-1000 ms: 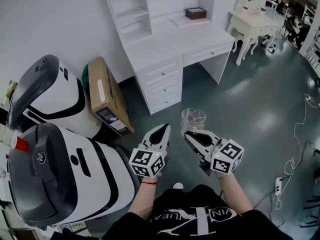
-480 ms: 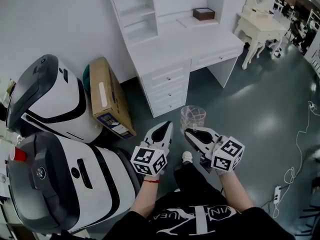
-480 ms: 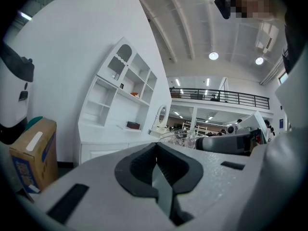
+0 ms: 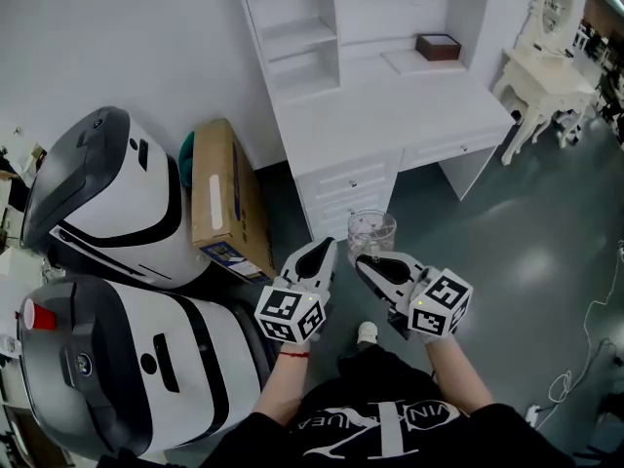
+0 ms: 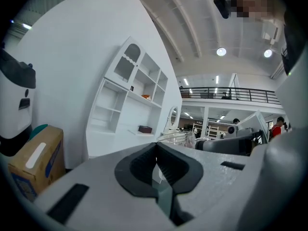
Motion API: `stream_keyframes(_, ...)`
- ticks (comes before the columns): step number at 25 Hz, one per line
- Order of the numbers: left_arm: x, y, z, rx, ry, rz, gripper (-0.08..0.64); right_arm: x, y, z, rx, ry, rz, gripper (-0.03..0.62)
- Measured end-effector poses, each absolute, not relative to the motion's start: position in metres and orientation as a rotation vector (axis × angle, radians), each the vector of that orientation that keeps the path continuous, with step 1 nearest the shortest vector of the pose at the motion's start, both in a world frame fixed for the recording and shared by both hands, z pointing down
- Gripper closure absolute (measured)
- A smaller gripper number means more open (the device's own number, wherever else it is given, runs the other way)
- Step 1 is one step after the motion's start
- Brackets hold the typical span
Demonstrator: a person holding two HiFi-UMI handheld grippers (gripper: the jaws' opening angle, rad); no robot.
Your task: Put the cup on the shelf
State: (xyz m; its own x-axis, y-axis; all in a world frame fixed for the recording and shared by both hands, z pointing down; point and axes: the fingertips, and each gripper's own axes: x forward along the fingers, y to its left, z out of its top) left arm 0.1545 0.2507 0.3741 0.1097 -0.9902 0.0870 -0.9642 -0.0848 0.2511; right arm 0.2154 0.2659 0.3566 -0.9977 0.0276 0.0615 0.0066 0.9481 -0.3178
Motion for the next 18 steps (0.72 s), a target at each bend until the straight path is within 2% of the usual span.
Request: stream_keyframes(18,0.111,0.120,0.377,2.081,-1.992,-0.146,0.552,0.167,0.139,0.359,-0.160,-3.013,0.496,0.578)
